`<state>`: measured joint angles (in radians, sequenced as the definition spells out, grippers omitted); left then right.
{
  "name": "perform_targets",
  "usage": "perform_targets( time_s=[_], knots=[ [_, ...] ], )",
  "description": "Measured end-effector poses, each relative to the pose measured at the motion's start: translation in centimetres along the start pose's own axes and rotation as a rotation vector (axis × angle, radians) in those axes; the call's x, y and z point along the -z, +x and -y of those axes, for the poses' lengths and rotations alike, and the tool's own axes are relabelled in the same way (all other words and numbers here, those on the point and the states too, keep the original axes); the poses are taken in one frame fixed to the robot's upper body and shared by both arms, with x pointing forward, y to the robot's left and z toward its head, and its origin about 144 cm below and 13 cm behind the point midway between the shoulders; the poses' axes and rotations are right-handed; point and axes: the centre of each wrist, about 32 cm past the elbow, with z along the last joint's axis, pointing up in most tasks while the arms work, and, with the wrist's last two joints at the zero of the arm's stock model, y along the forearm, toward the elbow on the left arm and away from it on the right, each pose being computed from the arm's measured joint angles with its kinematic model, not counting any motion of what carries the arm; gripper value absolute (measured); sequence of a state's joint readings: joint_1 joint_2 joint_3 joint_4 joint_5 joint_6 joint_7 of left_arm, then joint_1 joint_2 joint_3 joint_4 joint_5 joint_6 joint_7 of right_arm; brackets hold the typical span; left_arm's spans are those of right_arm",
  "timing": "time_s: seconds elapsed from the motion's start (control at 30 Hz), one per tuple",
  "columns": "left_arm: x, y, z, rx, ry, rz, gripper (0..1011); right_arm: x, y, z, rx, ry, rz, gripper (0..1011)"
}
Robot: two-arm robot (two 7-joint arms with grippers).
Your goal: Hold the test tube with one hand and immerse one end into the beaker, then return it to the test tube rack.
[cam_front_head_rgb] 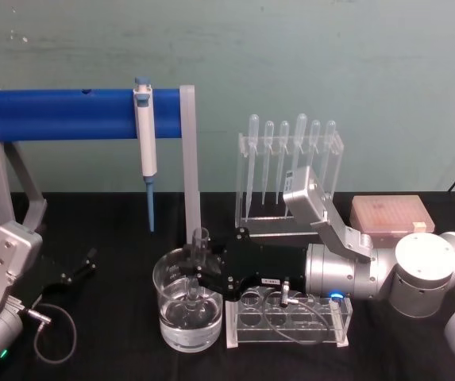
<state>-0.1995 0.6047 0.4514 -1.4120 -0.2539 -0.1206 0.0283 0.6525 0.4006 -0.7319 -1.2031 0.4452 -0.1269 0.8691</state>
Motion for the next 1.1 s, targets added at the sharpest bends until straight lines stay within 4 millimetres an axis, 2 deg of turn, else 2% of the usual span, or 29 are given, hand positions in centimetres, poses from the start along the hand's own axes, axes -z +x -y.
perform_targets(
  time_s=[0.37,1.1],
  knots=[
    [0.0,0.0,0.0,0.0,0.0,0.0,1000,-0.4,0.3,0.0,-0.014,0.01,0.017,226],
    [0.0,0.0,0.0,0.0,0.0,0.0,1000,-5.3,1.1,0.2,-0.024,0.011,0.083,226]
  ],
)
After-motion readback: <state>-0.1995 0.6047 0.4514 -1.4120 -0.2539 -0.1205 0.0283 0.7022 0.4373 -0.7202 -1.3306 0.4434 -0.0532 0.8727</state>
